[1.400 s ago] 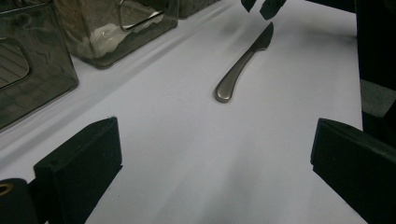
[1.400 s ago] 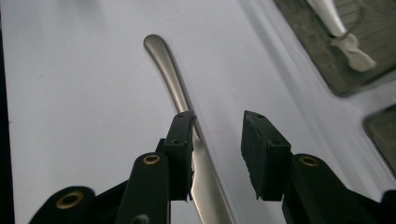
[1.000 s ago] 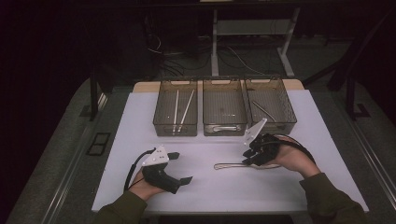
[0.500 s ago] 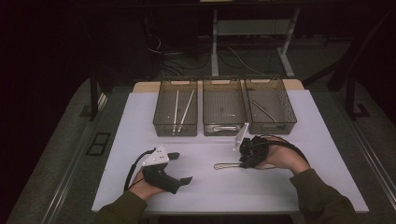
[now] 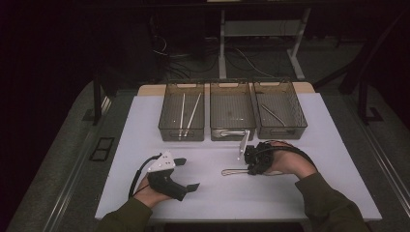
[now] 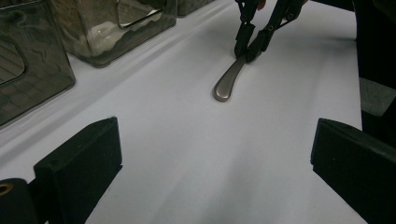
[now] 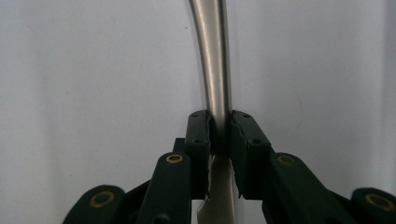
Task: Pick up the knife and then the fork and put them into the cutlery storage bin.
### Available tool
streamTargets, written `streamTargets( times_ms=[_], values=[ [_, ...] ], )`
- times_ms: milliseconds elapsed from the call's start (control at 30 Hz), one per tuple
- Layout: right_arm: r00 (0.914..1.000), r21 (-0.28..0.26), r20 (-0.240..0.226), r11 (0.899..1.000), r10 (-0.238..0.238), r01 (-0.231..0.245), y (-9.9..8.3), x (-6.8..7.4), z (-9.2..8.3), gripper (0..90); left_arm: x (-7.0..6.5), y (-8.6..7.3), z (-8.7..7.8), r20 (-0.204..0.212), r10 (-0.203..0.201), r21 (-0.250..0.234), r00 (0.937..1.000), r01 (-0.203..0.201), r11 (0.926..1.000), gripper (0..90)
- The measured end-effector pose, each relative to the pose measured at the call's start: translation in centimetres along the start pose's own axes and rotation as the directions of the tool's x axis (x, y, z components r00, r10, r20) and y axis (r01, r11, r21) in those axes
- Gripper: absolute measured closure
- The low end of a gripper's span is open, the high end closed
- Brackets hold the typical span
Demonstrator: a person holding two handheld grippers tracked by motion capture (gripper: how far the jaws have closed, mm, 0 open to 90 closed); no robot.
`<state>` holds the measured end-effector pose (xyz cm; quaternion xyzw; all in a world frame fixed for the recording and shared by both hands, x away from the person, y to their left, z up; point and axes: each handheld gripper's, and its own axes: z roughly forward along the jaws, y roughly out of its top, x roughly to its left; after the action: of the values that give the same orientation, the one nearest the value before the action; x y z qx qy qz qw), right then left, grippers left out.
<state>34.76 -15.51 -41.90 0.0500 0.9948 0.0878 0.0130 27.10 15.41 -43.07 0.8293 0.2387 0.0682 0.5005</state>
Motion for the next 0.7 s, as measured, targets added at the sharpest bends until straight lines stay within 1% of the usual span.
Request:
streamTargets(
  times_ms=[67,100,133,300,333,367,400,433,533,700],
  values=[
    [1.0000,0.012,-0.002,1.000,-0.007,0.007,0.2,0.0,0.0,78.5,0.0,0.0,0.0,0.001,-0.001,-0.001,1.0000,0.001,1.0000,0.9],
    [1.0000,0.021,-0.004,1.000,0.001,-0.001,0.3,0.1,0.0,79.1,0.0,0.0,0.0,0.001,0.001,0.000,1.0000,-0.001,1.0000,0.9],
    [1.0000,0.022,0.000,1.000,-0.010,0.010,0.4,0.0,0.0,79.2,0.0,0.0,0.0,0.001,0.000,-0.001,1.0000,0.000,1.0000,0.9],
    [1.0000,0.022,0.001,1.000,0.006,-0.006,0.3,0.0,0.0,79.4,0.0,0.0,-0.1,0.001,0.001,-0.003,1.0000,-0.001,1.0000,0.9],
    [0.9998,0.021,-0.001,1.000,0.018,-0.018,0.3,0.1,0.0,79.5,0.0,0.0,-0.1,0.000,0.001,-0.004,1.0000,-0.001,1.0000,0.9],
    [0.9997,0.017,-0.001,1.000,0.024,-0.024,0.2,0.1,-0.1,79.4,0.0,0.0,-0.2,-0.001,0.000,-0.005,1.0000,0.000,1.0000,0.9],
    [0.9998,0.007,-0.003,1.000,0.019,-0.019,0.1,0.0,0.0,79.5,0.0,0.0,-0.2,0.000,-0.002,-0.006,1.0000,0.002,1.0000,0.9],
    [0.9994,0.001,-0.006,0.999,0.034,-0.034,0.0,0.0,-0.1,79.4,0.0,0.0,-0.2,-0.001,-0.003,-0.007,1.0000,0.003,1.0000,0.9],
    [0.9983,-0.029,-0.017,0.998,0.056,-0.056,-0.4,-0.1,-0.1,79.4,0.0,0.0,-0.2,0.001,0.000,-0.005,1.0000,0.000,1.0000,0.9],
    [0.9953,-0.072,-0.009,0.993,0.096,-0.096,-1.1,-0.3,-0.6,79.4,0.0,0.0,-0.2,-0.001,0.001,-0.006,1.0000,-0.001,1.0000,0.9]
  ],
)
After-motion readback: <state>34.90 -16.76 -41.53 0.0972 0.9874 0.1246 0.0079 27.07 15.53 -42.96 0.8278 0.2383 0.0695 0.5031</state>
